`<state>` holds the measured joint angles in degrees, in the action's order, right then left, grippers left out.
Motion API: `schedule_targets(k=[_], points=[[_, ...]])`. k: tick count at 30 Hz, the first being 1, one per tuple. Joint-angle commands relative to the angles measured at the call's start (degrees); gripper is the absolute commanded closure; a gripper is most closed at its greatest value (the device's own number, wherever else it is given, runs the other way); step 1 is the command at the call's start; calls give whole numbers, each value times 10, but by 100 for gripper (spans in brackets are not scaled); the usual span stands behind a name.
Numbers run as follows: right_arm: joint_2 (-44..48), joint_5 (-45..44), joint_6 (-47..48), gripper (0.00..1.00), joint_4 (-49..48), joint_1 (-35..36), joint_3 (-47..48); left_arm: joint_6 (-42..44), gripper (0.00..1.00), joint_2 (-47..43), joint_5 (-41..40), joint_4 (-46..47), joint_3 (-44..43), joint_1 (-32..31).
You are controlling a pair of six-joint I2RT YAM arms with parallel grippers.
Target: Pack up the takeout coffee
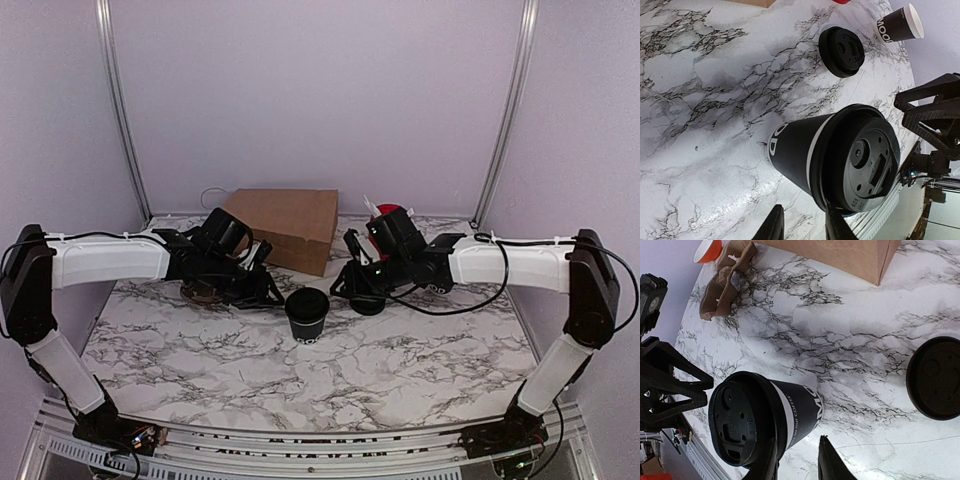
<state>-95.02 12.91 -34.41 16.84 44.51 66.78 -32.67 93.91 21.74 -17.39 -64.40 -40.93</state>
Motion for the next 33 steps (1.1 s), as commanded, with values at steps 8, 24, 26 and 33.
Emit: schedule_targets(k=[8,24,26,33], points=[[-15,26,-8,73,-37,4,1,-19,72,-9,26,38,11,1],[-22,31,-9,74,-40,6,-10,-17,73,11,23,45,10,-7],[-25,33,-9,73,-40,8,-9,-16,73,13,23,45,10,-7],[-30,32,-7,74,-37,15,-9,-16,73,14,23,45,14,-11]])
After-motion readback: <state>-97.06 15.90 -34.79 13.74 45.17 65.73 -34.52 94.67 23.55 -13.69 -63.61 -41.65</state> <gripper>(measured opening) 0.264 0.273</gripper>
